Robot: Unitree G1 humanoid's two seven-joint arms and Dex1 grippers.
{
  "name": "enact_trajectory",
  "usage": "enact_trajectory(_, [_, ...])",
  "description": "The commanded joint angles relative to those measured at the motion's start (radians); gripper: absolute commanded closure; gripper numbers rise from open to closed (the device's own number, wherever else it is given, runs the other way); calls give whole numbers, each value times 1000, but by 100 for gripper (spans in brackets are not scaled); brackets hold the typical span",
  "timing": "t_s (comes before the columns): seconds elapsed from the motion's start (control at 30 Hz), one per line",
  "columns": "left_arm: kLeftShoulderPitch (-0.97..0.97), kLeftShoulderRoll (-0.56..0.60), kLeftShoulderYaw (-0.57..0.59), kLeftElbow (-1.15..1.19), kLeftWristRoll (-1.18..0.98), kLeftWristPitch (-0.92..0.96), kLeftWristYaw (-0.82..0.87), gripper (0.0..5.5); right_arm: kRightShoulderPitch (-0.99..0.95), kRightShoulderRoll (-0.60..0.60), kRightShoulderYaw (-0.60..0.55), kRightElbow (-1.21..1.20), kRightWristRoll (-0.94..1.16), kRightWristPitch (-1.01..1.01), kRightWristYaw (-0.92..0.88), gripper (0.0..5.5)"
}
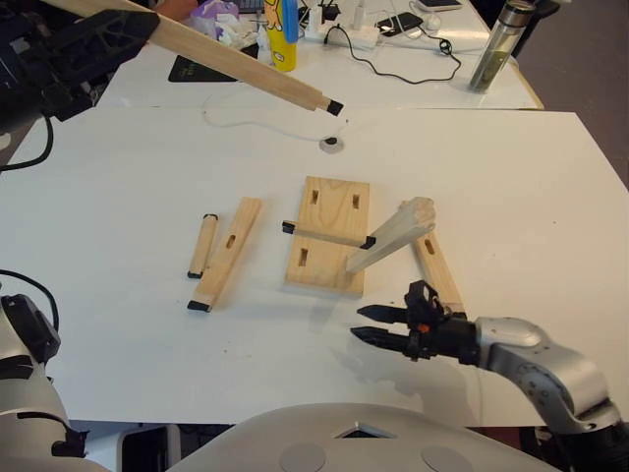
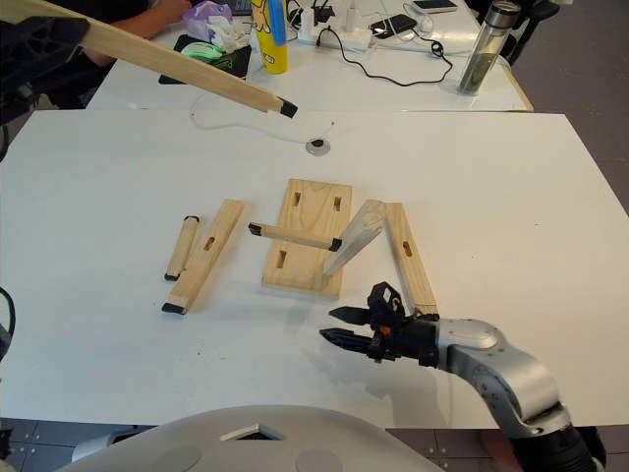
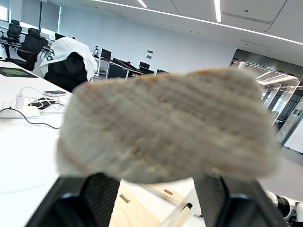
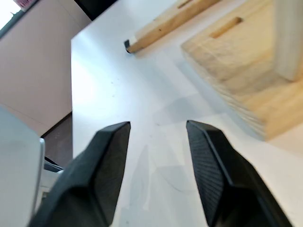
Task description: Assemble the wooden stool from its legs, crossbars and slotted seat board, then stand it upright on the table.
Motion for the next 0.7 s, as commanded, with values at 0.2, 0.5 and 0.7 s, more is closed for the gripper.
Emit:
enact_trajectory(0.2, [-10,-19,-109,25,179,-131,-43,343,-118,180,143,218,-272,-111,-206,496])
enact_trajectory(0.5, [76,2,-172,1,335,-246,-122,343,-150,162,34,296,-295,-169,-208,550])
enact_trajectory(0.7, [167,-9,-175,-53,363,-256,-139,343,-184,154,5,330,-328,-211,-200,550])
